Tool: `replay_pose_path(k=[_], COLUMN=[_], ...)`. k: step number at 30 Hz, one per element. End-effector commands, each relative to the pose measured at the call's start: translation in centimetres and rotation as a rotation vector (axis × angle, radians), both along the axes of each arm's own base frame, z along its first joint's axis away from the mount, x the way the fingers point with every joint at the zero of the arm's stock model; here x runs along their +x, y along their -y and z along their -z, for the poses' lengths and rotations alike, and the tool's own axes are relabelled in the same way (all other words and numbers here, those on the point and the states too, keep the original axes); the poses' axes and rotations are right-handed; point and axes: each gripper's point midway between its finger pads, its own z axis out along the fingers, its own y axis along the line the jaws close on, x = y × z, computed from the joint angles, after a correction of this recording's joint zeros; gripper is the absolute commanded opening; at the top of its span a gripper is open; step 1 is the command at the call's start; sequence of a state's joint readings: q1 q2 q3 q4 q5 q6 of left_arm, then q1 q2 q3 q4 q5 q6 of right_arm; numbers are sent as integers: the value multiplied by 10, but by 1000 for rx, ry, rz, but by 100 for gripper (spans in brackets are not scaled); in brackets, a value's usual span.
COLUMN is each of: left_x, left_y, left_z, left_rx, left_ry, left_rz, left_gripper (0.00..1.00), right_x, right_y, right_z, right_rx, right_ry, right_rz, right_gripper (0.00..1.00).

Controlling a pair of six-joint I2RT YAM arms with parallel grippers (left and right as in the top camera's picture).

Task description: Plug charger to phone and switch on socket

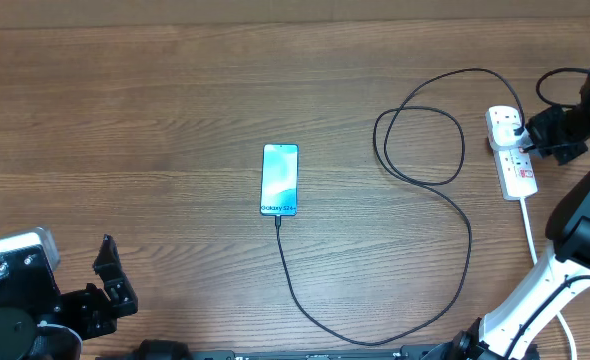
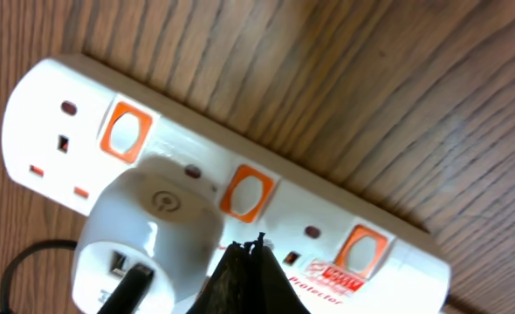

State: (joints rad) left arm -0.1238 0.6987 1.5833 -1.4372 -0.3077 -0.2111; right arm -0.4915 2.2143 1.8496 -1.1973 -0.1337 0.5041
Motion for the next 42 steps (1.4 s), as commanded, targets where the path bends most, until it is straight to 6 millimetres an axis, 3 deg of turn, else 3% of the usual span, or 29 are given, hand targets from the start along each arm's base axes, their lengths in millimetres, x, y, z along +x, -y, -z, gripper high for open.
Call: replay_pose_path(k=[1, 10, 13, 16, 20, 24, 28, 31, 38, 42], left_x=[2, 2, 2, 2, 1, -1, -11, -24, -71, -105], left_y=[-1, -1, -1, -1, -1, -1, -2, -4, -10, -14], left_z=[2, 2, 2, 2, 1, 1, -3, -8, -18, -20], left_rx=[-7, -7, -7, -7, -7, -8, -13, -19, -41, -55], left_ry=[-8, -8, -8, -8, -8, 0, 38, 83, 250, 364], left_rz=[-13, -13, -13, -13, -13, -13, -13, -11, -12, -11], left_gripper=[100, 100, 100, 99, 100, 100, 100, 100, 100, 100], right_x=[4, 13, 12, 5, 0, -7, -9, -10, -26, -37], right_y=[6, 1, -4, -22, -33, -36, -30, -36, -73, -110], right_z=[-2, 12, 28, 47, 43, 24, -21, -70, -211, -319], right_rx=[-7, 34, 65, 107, 120, 126, 61, 8, -151, -192], right_ry=[16, 39, 11, -55, -80, -101, -52, 37, 361, 745], right_rz=[-1, -5, -9, -59, -104, -103, -103, -118, -189, -248], right_gripper=[4, 4, 4, 4, 4, 4, 4, 4, 4, 4])
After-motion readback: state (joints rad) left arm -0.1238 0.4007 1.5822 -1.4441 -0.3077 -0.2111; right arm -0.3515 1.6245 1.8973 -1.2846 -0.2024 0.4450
